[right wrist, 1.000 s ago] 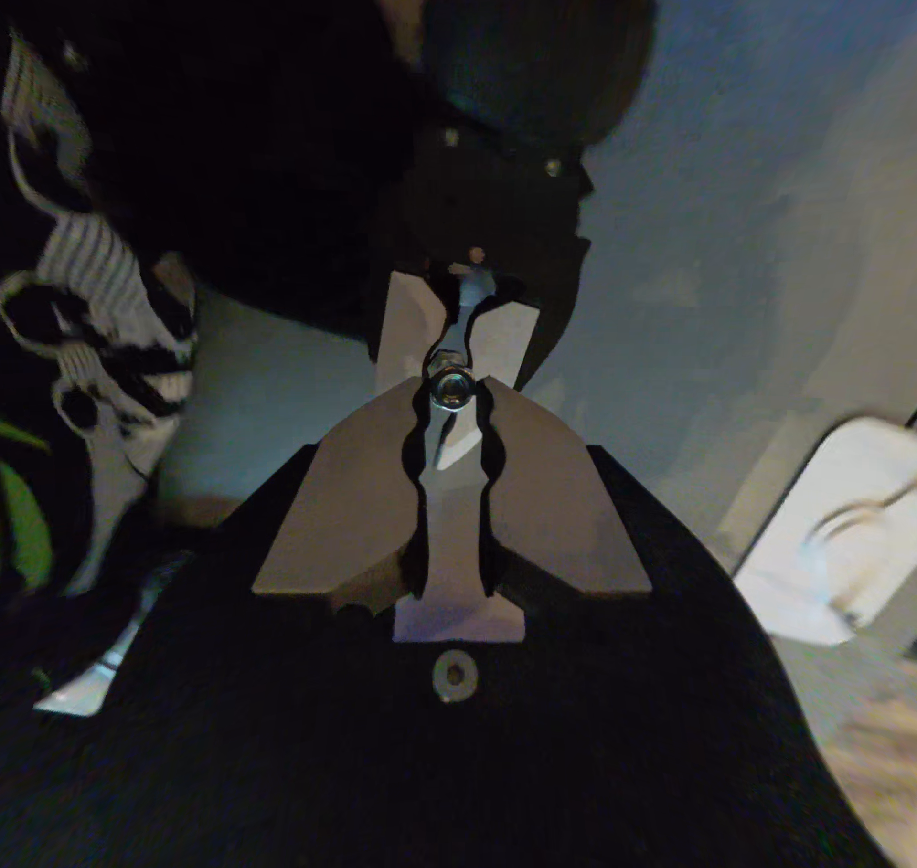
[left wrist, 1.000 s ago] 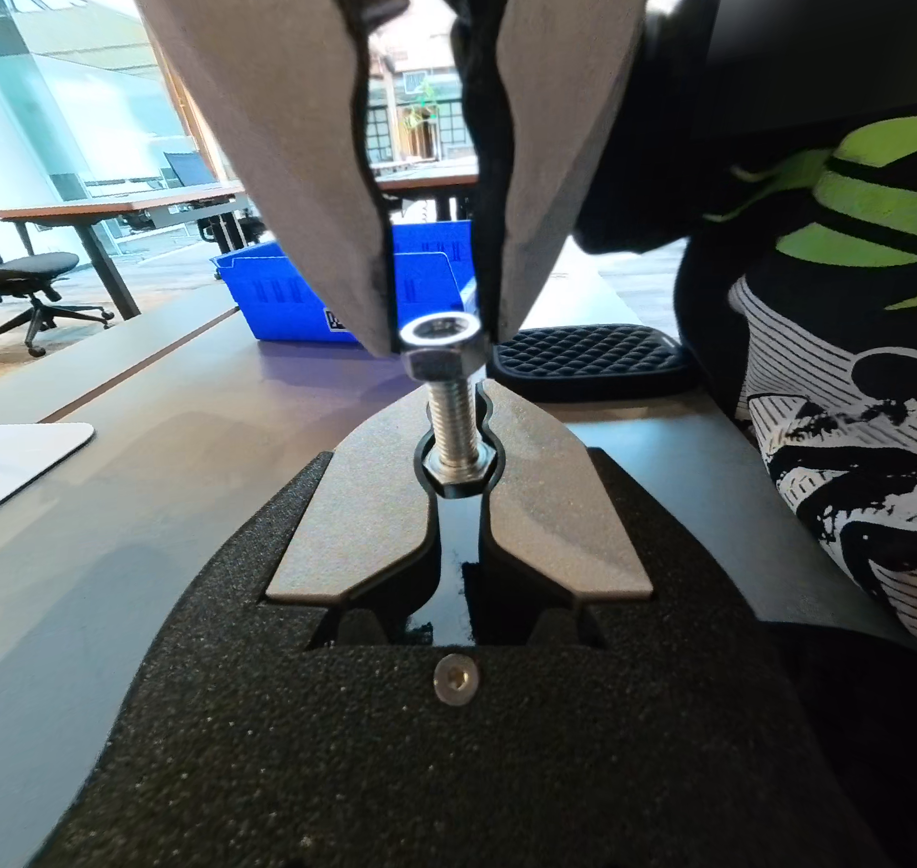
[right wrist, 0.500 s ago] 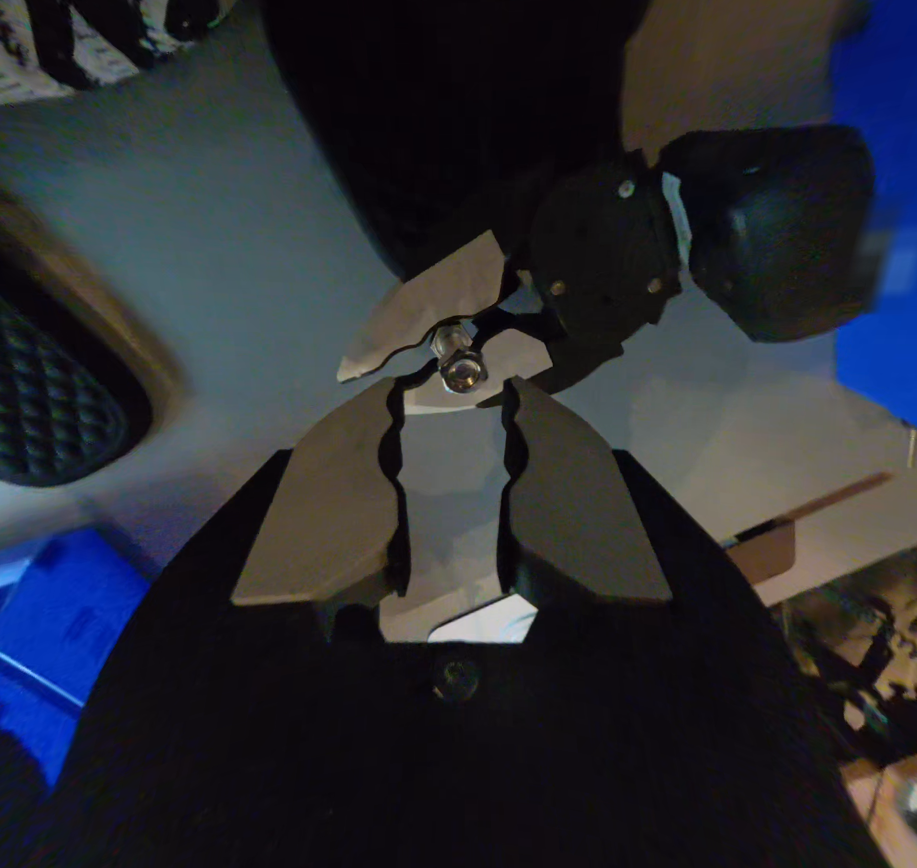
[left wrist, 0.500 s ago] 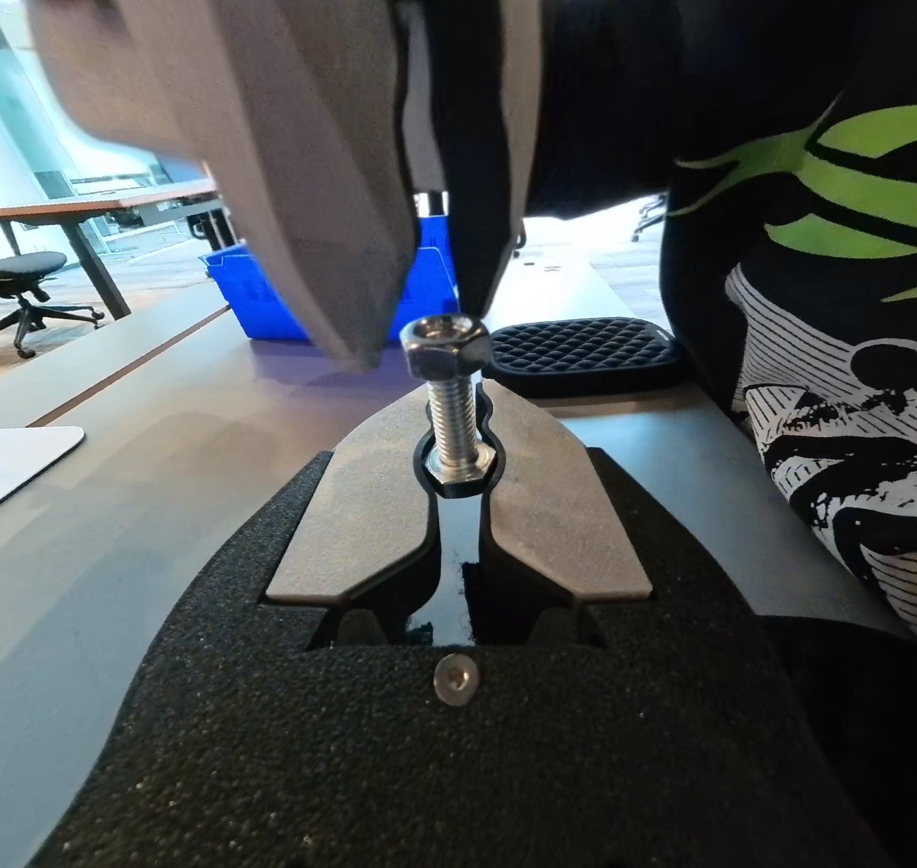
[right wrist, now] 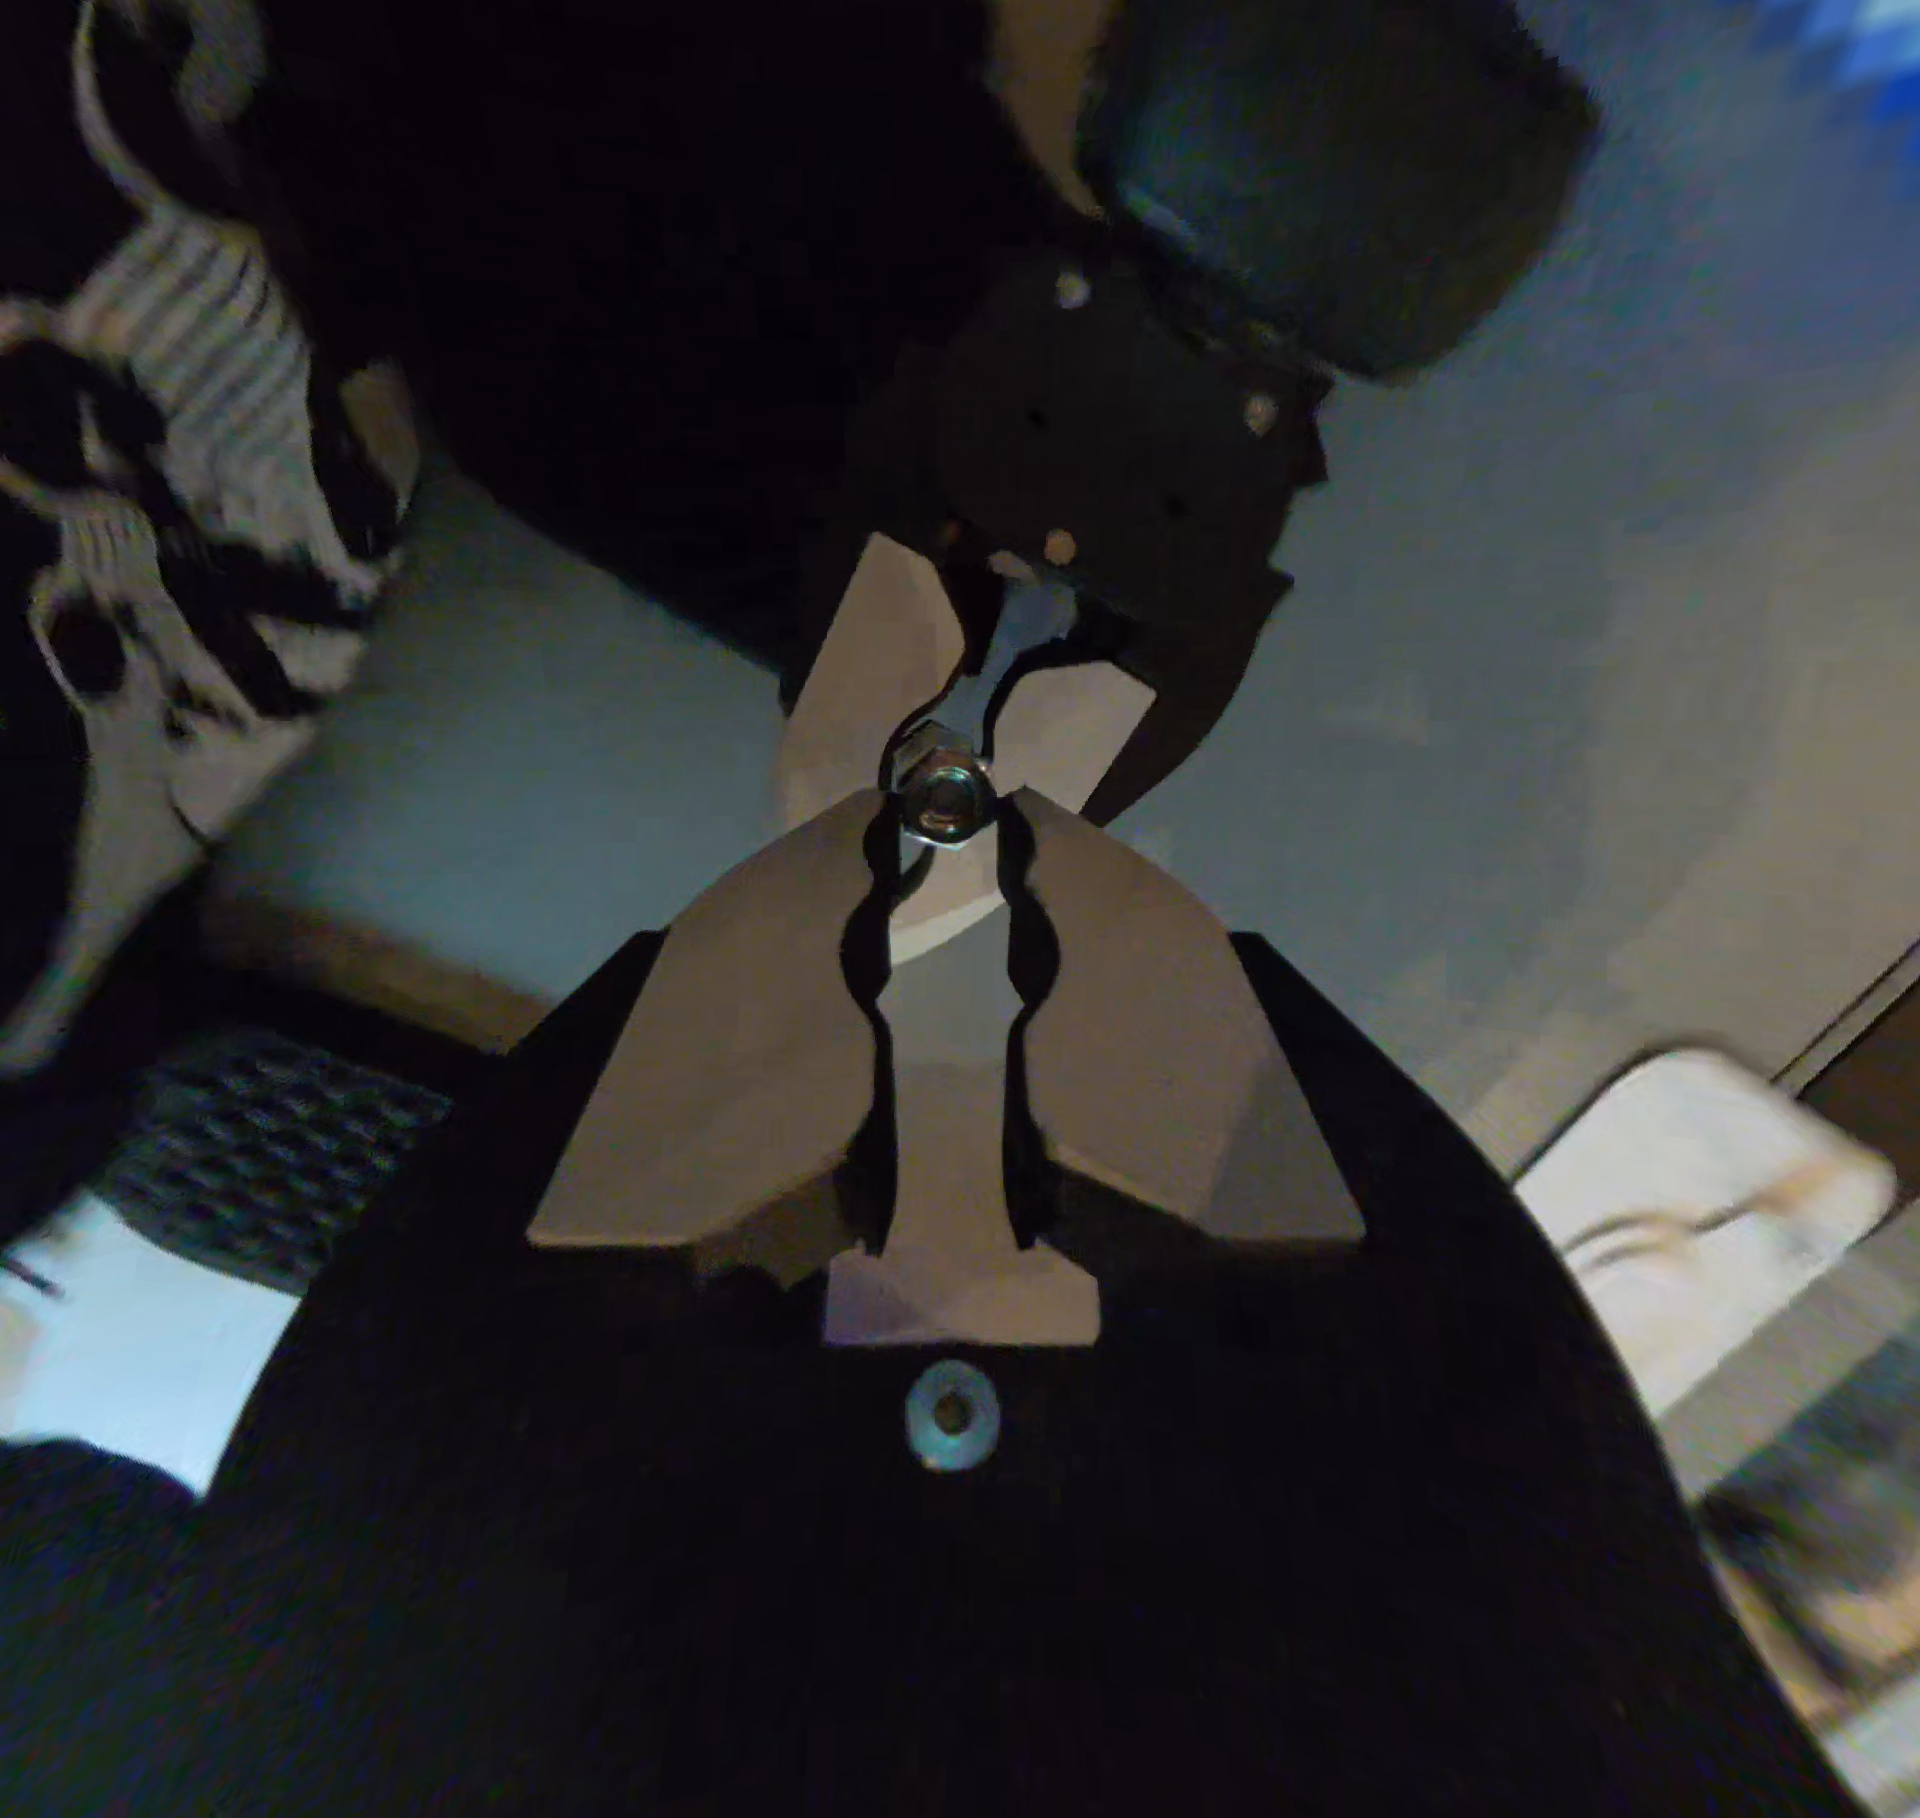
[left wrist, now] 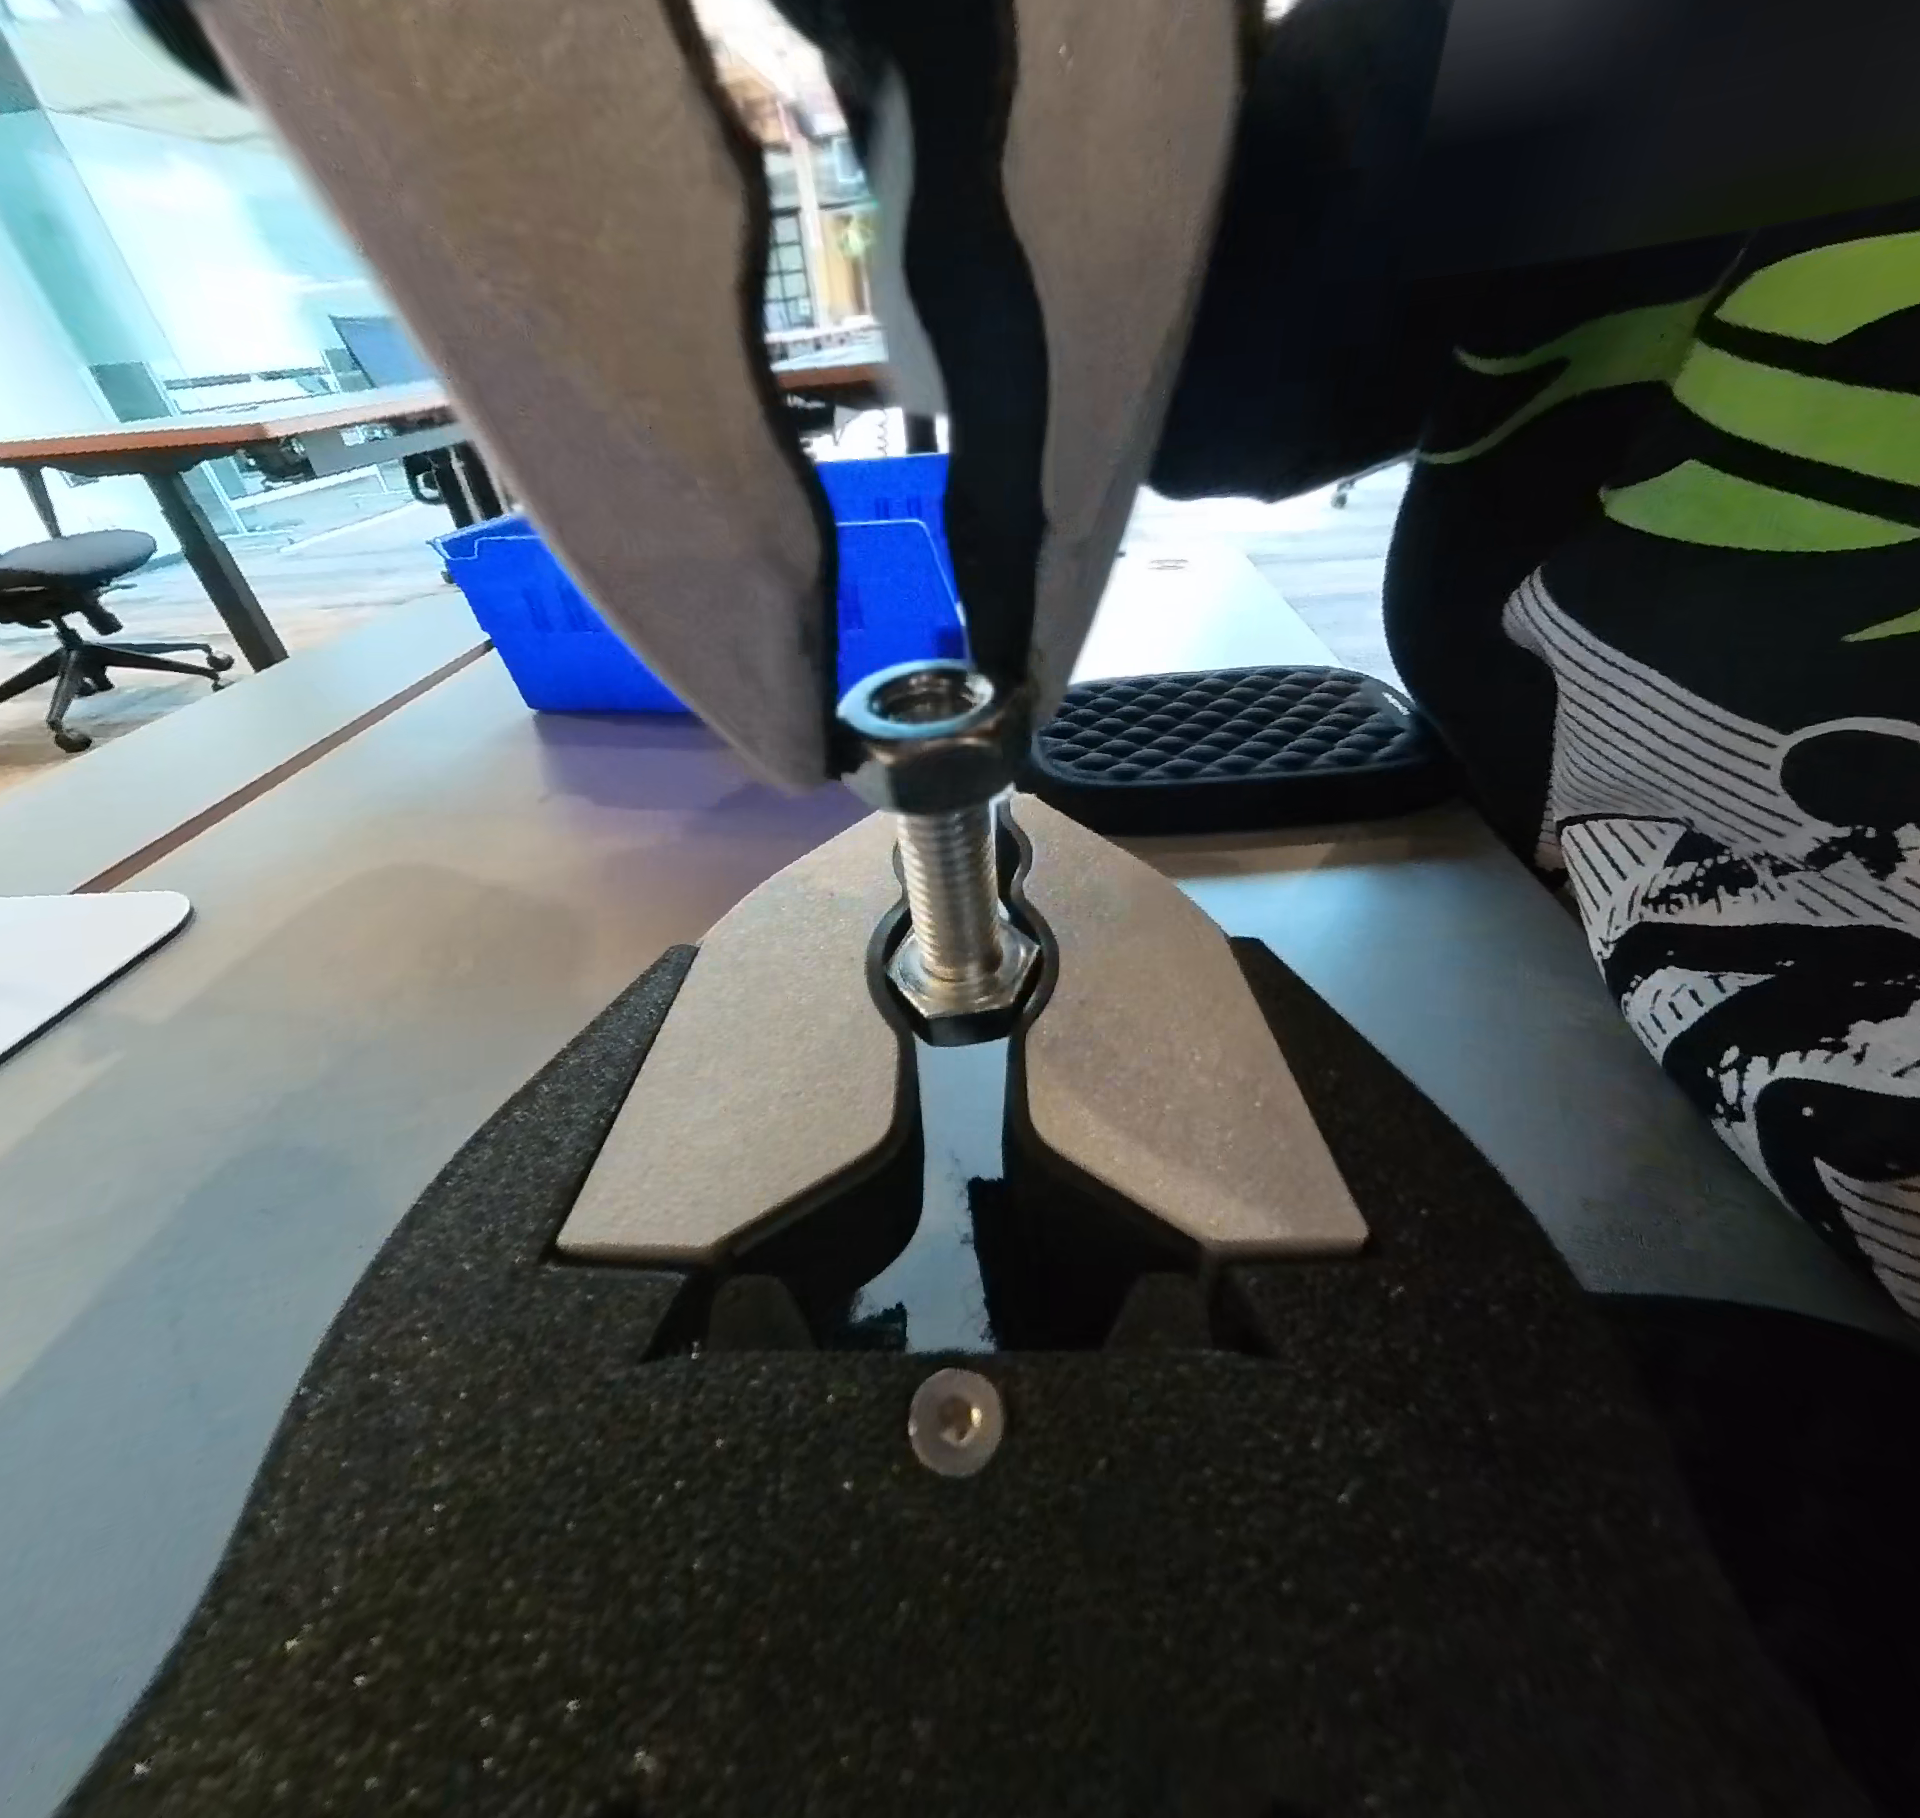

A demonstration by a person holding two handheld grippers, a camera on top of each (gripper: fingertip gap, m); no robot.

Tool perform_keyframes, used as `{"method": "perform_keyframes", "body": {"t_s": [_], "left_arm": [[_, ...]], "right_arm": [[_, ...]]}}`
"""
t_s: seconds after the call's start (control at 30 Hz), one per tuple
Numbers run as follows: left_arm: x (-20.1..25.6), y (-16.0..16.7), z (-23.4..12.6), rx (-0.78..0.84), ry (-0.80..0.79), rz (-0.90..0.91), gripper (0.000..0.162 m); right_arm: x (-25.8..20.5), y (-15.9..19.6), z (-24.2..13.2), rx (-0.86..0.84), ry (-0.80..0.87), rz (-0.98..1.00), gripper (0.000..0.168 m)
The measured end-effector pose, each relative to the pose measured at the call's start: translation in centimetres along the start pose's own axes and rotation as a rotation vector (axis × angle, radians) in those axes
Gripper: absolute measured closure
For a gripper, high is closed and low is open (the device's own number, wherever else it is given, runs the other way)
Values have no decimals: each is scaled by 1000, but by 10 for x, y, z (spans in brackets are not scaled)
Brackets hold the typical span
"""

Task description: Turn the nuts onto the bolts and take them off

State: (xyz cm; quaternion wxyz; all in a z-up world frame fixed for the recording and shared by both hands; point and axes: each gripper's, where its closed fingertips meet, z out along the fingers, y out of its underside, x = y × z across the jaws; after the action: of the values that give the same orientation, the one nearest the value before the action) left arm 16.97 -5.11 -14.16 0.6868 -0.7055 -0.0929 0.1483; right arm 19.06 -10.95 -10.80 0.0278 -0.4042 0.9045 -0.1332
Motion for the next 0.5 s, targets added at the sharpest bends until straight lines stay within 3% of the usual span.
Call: {"method": "perform_keyframes", "body": {"t_s": [0.1, 0.17, 0.23, 0.33, 0.43, 0.5], "left_arm": [[0, 1, 0, -5, 1, 0, 151], [0, 0, 0, -2, 2, 0, 151], [0, 0, 0, 1, 3, -4, 151], [0, 0, 0, -3, 6, -1, 151], [1, 1, 0, -10, 13, 3, 151], [1, 0, 0, -5, 13, -1, 151]], "right_arm": [[-2, 2, 0, 15, 13, 247, 151], [-2, 2, 1, 31, 26, 277, 150], [-2, -2, -2, 54, 30, 233, 139], [4, -3, -11, 45, 64, -22, 125], [-4, 1, -13, -3, 39, -497, 126], [-6, 2, -9, -33, 0, -670, 131]]}}
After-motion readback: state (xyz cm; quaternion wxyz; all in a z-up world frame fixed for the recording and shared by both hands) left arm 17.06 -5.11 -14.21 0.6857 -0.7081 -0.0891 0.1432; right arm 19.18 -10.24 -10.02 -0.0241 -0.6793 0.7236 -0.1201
